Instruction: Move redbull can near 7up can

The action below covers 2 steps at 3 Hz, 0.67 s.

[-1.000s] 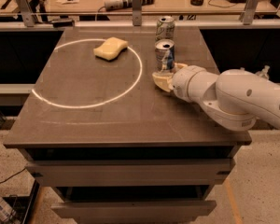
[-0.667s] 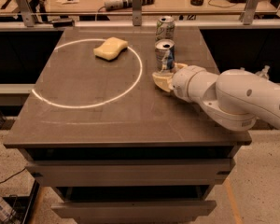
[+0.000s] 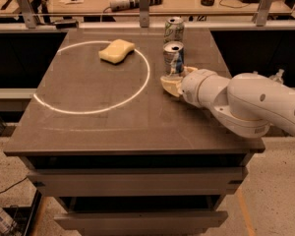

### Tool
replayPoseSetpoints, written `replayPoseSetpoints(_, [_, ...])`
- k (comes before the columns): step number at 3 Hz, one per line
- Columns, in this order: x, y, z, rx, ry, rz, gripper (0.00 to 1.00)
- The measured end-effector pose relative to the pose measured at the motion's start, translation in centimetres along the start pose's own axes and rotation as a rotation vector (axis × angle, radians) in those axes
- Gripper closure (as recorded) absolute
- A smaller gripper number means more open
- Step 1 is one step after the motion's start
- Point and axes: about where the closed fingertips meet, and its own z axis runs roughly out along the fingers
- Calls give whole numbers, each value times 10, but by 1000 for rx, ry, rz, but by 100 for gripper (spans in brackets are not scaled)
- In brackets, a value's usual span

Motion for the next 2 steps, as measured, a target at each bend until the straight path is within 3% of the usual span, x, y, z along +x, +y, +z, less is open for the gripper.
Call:
replayPoseSetpoints(1, [-36,-25,-3,61,-66,6,100])
replayPoseSetpoints(2, [-100,-69,-11,163,-189,26,100])
